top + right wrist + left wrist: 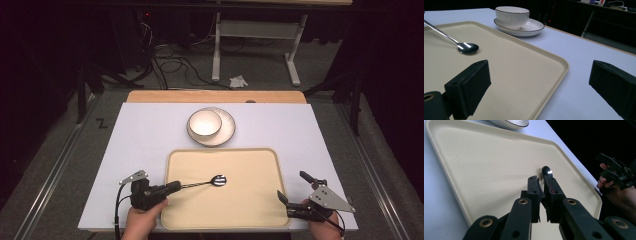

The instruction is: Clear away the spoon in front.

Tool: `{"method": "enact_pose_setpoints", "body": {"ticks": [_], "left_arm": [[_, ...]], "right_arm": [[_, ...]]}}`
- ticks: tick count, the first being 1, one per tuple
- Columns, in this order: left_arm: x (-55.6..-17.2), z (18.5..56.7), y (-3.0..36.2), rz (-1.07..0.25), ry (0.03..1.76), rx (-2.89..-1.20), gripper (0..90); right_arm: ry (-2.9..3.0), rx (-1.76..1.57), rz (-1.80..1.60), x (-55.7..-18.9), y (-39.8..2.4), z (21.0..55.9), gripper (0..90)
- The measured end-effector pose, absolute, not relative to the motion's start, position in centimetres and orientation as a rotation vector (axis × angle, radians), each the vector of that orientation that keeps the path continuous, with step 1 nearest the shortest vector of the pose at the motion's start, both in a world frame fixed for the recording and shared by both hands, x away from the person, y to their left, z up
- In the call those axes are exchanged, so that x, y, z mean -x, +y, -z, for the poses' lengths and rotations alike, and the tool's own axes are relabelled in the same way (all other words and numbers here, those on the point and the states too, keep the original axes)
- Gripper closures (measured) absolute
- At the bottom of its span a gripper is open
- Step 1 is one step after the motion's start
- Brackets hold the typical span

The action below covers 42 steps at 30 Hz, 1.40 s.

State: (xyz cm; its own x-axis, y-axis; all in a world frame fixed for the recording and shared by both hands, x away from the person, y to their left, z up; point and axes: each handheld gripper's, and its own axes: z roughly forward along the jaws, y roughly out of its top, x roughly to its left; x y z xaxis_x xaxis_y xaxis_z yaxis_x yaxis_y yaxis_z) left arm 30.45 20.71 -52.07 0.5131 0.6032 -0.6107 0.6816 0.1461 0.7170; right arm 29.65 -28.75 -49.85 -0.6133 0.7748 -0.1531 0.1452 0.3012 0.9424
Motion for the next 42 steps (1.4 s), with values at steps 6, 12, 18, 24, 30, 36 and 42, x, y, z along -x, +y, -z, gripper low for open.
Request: {"method": "enact_pose_setpoints", "body": {"ticks": [6,12,18,24,30,36,42], "left_arm": [[-30.4,52.0,20.5,0.059,1.149,-1.539,72.7],[-30.4,51.9,20.5,0.031,1.146,-1.552,65.1],[-30.4,51.9,20.4,0.022,1.145,-1.557,61.6],[-30.3,51.7,20.4,-0.011,1.138,-1.58,60.9],[-30.2,51.5,20.0,-0.088,1.141,-1.639,60.4],[-29.7,50.9,18.9,-0.302,1.098,-1.832,67.5],[-29.8,50.9,17.9,-0.399,1.127,-1.993,90.0]], "right_arm": [[1.962,-0.815,-1.329,-29.6,-28.8,49.8,4.5],[1.963,-0.815,-1.329,-29.7,-28.7,49.8,4.5],[1.962,-0.814,-1.329,-29.7,-28.8,49.8,4.5],[1.964,-0.81,-1.328,-29.7,-28.8,49.9,4.5],[1.967,-0.817,-1.324,-29.6,-28.7,49.9,4.6],[1.965,-0.82,-1.329,-29.6,-28.7,49.9,4.9],[1.962,-0.817,-1.328,-29.6,-28.7,49.9,5.0]]}}
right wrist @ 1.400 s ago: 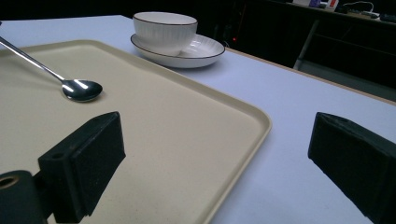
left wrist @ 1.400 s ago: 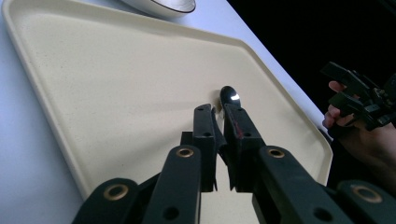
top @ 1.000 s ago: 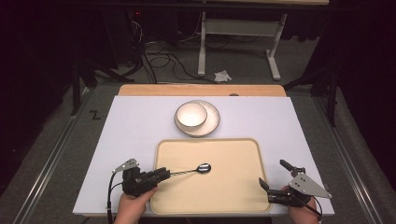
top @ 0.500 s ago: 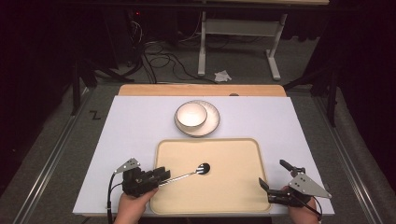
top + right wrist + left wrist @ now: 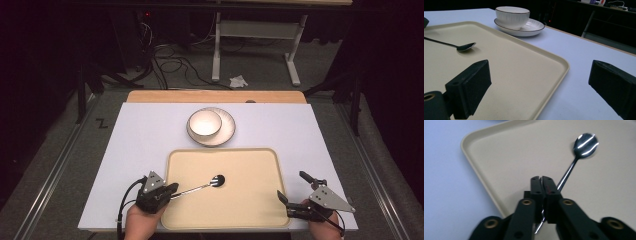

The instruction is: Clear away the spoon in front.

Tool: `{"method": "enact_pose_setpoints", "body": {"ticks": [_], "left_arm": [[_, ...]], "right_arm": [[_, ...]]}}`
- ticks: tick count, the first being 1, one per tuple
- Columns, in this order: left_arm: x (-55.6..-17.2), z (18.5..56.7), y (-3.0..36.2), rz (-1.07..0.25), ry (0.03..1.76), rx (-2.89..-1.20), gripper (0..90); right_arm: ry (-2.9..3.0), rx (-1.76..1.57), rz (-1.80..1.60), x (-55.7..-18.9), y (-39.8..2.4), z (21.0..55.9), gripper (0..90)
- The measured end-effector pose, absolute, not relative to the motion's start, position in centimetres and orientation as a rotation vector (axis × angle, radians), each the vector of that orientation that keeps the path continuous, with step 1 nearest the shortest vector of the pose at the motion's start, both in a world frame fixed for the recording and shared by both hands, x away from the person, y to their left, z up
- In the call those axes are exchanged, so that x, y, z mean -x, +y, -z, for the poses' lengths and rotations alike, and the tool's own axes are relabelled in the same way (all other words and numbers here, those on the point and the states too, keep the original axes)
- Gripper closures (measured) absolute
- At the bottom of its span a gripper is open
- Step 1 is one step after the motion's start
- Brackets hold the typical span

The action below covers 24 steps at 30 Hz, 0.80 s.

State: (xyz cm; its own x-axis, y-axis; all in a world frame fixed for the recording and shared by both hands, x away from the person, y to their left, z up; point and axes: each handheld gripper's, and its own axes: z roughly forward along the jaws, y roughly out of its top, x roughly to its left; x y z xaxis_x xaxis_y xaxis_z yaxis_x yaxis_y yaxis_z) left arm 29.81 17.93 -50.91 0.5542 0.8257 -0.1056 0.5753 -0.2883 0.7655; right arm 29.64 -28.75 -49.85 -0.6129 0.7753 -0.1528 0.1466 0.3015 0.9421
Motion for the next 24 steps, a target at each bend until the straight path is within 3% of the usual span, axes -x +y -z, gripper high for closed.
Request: {"method": "enact_pose_setpoints", "body": {"ticks": [12,24], "left_arm": [[-30.0,51.4,16.8,-0.405,1.139,-2.144,90.0],[-29.0,51.0,15.0,-0.332,1.026,-2.222,90.0]], "right_arm": [[1.962,-0.806,-1.331,-29.7,-28.8,49.8,5.0],[1.962,-0.805,-1.328,-29.6,-28.7,49.8,5.0]]}}
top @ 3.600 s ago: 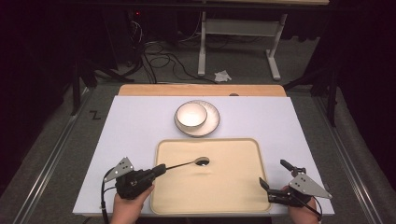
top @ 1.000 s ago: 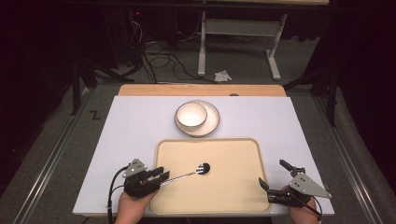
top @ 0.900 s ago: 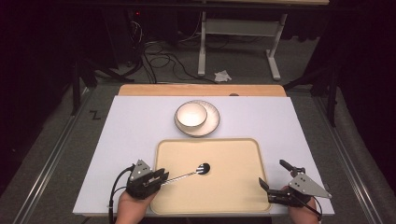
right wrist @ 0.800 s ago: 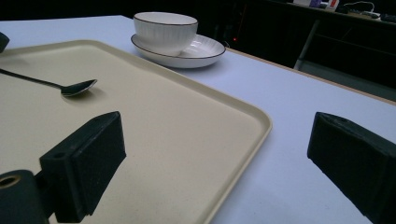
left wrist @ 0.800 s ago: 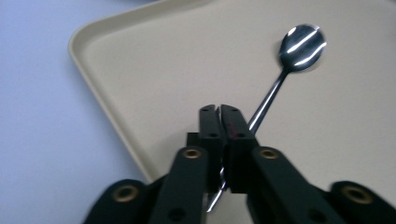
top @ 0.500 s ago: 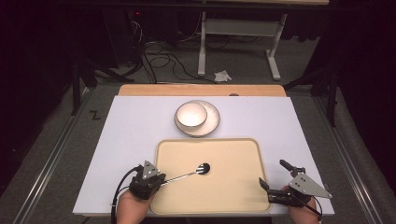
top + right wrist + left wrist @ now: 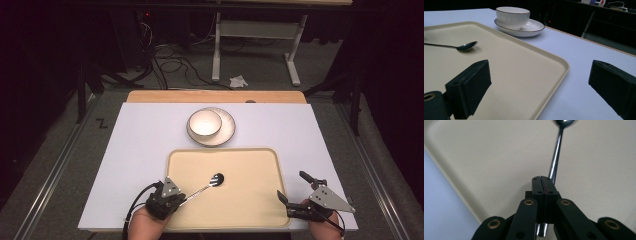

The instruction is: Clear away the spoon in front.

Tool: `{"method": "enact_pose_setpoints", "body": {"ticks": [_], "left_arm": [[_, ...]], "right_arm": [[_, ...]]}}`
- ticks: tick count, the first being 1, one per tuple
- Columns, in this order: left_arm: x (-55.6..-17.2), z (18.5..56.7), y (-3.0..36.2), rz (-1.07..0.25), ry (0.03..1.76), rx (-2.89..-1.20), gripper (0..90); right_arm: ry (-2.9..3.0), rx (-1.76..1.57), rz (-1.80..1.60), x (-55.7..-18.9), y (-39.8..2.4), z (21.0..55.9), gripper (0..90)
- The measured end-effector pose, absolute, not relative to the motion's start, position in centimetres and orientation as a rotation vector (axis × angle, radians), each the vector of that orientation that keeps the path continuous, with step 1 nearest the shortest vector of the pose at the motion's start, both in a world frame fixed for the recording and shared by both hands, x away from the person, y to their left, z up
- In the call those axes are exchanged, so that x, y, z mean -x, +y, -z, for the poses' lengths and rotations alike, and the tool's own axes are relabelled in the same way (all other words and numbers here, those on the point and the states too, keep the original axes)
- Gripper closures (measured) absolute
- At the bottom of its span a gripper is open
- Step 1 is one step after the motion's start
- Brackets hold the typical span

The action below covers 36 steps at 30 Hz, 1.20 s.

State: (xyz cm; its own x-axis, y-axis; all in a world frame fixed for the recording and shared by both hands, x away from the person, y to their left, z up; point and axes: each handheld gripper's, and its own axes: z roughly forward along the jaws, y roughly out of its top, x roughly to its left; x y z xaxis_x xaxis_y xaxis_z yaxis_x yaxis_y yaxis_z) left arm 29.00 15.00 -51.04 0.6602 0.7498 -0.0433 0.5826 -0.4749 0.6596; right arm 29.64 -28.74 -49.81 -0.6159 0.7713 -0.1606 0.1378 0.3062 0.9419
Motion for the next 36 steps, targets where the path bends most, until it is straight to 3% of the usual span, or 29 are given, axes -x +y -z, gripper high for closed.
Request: {"method": "enact_pose_setpoints", "body": {"ticks": [5,18,22,30,36], "left_arm": [[-28.6,50.9,14.1,-0.258,0.971,-2.243,90.0],[-29.7,50.5,13.3,-0.28,1.017,-2.135,90.0],[-30.6,49.4,11.1,-0.302,0.965,-2.105,90.0],[-32.8,50.4,7.2,-0.282,0.963,-2.18,90.0],[-33.8,50.9,7.4,-0.291,0.996,-2.206,90.0]], "right_arm": [[1.961,-0.803,-1.331,-29.7,-28.8,49.8,5.0],[1.962,-0.801,-1.315,-29.7,-28.7,49.8,5.0],[1.959,-0.805,-1.323,-29.7,-28.8,49.9,5.0],[1.957,-0.807,-1.323,-29.6,-29.0,49.8,5.0],[1.96,-0.795,-1.327,-29.7,-28.9,49.8,4.9]]}}
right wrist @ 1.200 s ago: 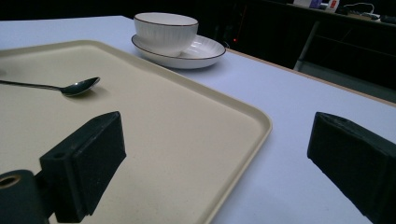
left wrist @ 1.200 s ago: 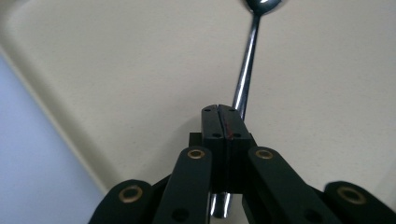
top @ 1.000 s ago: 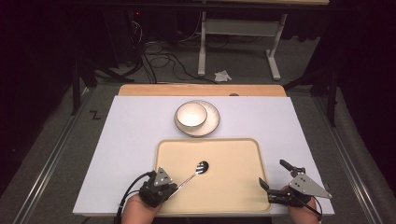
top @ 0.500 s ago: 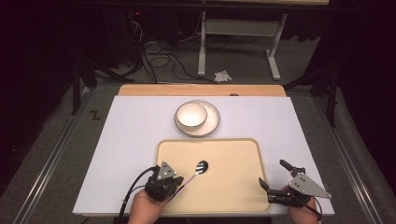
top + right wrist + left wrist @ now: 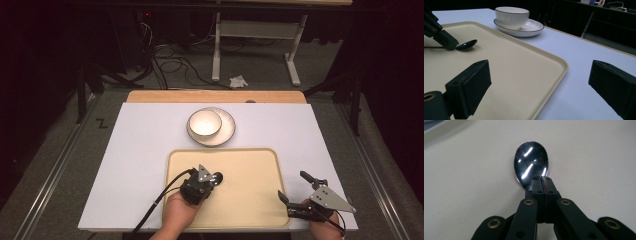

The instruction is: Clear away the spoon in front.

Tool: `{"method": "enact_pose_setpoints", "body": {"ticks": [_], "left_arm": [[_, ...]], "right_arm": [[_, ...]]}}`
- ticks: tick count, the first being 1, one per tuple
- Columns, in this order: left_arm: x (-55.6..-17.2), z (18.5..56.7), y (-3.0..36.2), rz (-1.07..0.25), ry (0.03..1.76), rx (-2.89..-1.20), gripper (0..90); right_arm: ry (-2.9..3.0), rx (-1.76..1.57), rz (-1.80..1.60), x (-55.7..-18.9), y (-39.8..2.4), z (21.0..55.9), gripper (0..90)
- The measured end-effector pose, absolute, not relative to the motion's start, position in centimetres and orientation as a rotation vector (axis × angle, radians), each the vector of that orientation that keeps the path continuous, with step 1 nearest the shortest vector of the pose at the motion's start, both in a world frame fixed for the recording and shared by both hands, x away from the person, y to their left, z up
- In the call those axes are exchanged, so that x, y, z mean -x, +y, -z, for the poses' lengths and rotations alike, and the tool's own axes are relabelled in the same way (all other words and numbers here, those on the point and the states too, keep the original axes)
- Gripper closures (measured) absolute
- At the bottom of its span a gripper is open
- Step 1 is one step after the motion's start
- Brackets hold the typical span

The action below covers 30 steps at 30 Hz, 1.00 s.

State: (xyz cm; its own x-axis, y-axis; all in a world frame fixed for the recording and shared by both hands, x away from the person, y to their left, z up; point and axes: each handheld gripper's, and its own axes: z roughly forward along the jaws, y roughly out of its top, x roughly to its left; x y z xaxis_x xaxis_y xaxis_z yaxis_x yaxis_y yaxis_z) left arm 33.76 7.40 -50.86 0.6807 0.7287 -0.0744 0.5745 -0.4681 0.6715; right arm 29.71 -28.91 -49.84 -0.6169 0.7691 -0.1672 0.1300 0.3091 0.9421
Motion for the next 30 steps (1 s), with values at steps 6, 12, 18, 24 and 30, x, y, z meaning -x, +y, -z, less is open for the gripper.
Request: {"method": "enact_pose_setpoints", "body": {"ticks": [6,12,18,24,30], "left_arm": [[-34.7,50.9,9.1,-0.289,1.064,-2.175,90.0],[-35.8,50.8,11.3,-0.326,1.138,-2.165,90.0],[-36.2,50.8,12.3,-0.342,1.165,-2.166,90.0],[-36.5,50.8,12.9,-0.361,1.181,-2.163,90.0],[-36.5,50.8,13.1,-0.355,1.19,-2.153,90.0]], "right_arm": [[1.964,-0.801,-1.322,-29.7,-28.8,49.9,5.0],[1.962,-0.803,-1.322,-29.7,-28.9,49.9,5.0],[1.963,-0.802,-1.325,-29.7,-28.9,49.9,5.0],[1.966,-0.804,-1.319,-29.7,-28.9,49.9,5.0],[1.967,-0.811,-1.315,-29.7,-28.8,49.9,5.0]]}}
